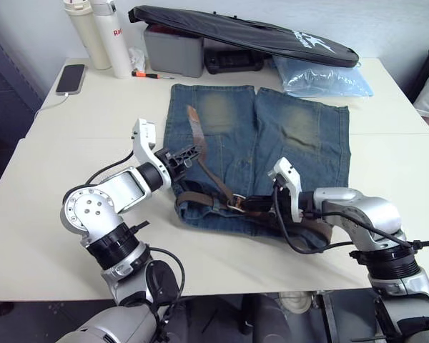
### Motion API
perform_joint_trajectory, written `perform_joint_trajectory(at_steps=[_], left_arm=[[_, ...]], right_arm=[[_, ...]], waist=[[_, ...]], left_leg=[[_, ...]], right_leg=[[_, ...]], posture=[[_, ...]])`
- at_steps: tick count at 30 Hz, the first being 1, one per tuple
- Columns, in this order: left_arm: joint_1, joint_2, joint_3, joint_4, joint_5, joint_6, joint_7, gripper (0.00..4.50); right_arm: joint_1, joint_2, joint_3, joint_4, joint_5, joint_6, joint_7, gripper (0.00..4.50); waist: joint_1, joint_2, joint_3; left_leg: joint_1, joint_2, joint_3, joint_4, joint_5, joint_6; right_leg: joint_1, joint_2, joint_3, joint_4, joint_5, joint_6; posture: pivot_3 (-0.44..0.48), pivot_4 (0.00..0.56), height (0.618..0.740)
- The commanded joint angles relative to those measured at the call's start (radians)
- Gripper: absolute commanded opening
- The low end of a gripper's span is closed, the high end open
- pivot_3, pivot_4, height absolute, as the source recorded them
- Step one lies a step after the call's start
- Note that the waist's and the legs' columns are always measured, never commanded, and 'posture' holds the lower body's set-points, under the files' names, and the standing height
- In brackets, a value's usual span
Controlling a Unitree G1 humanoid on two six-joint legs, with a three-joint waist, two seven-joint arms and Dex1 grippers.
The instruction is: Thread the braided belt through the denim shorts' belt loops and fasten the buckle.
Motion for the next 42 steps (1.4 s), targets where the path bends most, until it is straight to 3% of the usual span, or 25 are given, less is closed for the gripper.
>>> perform_joint_trajectory(at_steps=[1,15,26,33,42], left_arm=[[-0.003,0.005,-0.005,-0.044,-0.020,0.001,-0.010,0.00],[0.014,0.021,-0.026,-0.047,-0.017,0.007,-0.012,0.00],[0.020,0.045,-0.057,-0.036,-0.026,0.008,-0.034,0.00],[0.002,0.023,-0.088,-0.028,-0.047,-0.024,-0.068,0.00],[-0.036,0.017,-0.082,0.009,-0.069,-0.043,-0.088,0.00]], right_arm=[[0.008,0.019,-0.020,-0.001,0.015,-0.012,0.007,0.07],[-0.025,0.066,0.005,0.071,-0.010,-0.040,0.037,0.07],[-0.081,0.022,0.168,0.247,-0.084,0.040,0.149,0.07],[-0.184,0.002,0.327,0.363,-0.259,-0.007,0.133,0.07],[-0.219,-0.015,0.445,0.295,-0.329,0.017,0.172,0.07]], waist=[[0.001,0.000,0.000],[0.000,0.000,0.000],[-0.012,0.000,0.000],[-0.022,-0.003,-0.002],[-0.023,-0.003,-0.023]], left_leg=[[0.000,0.000,0.000,0.000,0.000,0.000],[0.000,0.000,0.000,0.000,0.000,0.000],[0.001,0.000,0.000,-0.001,0.000,0.000],[0.003,0.000,0.000,-0.001,0.000,0.000],[0.006,0.000,0.000,-0.001,-0.001,-0.001]], right_leg=[[0.000,0.000,0.000,0.000,0.000,0.000],[0.000,0.000,0.000,0.000,0.000,0.000],[0.000,0.000,0.000,0.000,0.000,0.000],[0.003,0.000,0.000,0.000,0.000,0.000],[0.005,0.000,0.000,0.000,0.000,-0.001]], posture=[[0.000,0.150,0.740],[0.000,0.150,0.740],[0.000,0.150,0.740],[0.000,0.150,0.740],[0.000,0.150,0.740]])
